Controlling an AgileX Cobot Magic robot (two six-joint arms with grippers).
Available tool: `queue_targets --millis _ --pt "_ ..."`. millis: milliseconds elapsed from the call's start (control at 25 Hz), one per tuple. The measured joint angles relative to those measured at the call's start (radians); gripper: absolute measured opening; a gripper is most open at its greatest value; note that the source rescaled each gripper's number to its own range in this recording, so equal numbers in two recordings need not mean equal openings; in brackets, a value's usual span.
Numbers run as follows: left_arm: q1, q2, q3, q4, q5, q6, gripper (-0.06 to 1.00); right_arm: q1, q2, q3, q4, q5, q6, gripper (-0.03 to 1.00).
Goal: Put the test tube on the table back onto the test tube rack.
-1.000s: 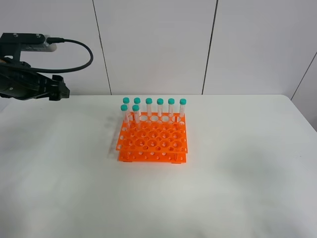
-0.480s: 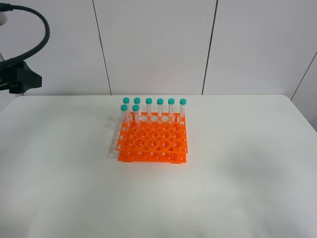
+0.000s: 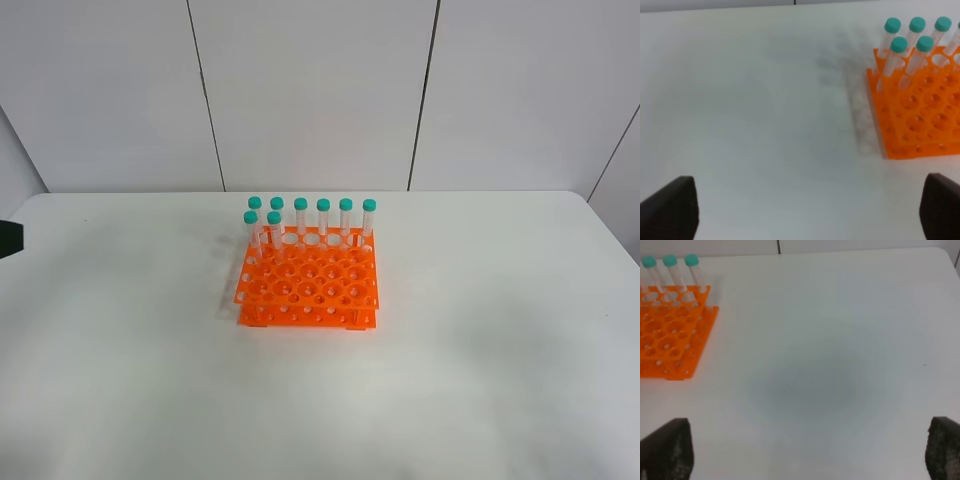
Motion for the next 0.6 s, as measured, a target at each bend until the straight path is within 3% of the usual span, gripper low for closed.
queue_targets --millis 320,600 --pt "0.0 -0.242 0.075 0.01 0.197 -0.023 1.0 0.0 0.0 0.0 0.0 0.0 0.0 1.0" --pt "0.0 -0.395 0.1 0.03 0.307 -0.072 1.0 0.0 0.0 0.0 0.0 0.0 0.0 1.0"
